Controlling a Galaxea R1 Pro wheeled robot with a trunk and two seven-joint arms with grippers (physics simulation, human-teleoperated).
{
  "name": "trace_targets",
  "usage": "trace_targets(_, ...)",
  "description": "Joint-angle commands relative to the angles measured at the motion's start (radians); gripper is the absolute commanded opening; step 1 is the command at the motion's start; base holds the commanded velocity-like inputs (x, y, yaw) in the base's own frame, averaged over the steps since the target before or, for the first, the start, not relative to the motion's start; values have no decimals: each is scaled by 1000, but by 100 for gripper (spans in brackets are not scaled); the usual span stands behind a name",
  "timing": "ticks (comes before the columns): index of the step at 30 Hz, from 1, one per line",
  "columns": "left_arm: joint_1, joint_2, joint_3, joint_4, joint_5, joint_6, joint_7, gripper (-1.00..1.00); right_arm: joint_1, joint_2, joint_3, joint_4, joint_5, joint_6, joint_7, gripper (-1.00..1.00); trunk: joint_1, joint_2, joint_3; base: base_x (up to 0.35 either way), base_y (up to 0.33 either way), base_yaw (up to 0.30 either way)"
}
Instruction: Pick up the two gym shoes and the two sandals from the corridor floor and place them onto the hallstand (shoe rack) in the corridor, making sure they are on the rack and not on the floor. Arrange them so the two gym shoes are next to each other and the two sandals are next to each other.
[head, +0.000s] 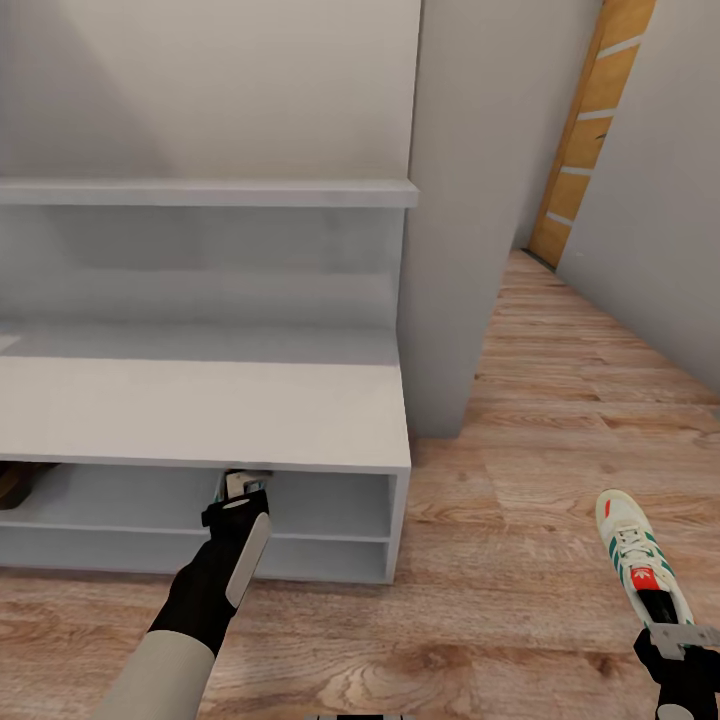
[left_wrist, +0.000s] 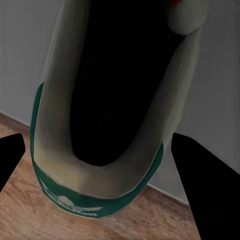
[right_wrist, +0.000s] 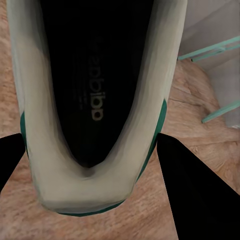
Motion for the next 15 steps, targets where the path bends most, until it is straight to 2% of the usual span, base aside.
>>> trace_targets(1,1,0,0,6,25,-4,-1,-100,0,0,0,0,-1,-1,-1,-100,0,0,0,13,0,0)
trace_targets(10,0,0,0,7,25,-4,-1,-100,0,0,1,0,-1,-1,-1,-100,0,0,0,5,0,0)
trace_targets(11,0,0,0,7,25,-4,-1,100,0,0,0,0,-1,-1,-1,-100,0,0,0,1,0,0)
trace_targets(15,1,0,0,7,25,-4,-1,100,0,0,0,0,-1,-1,-1,-100,0,0,0,0,0,0)
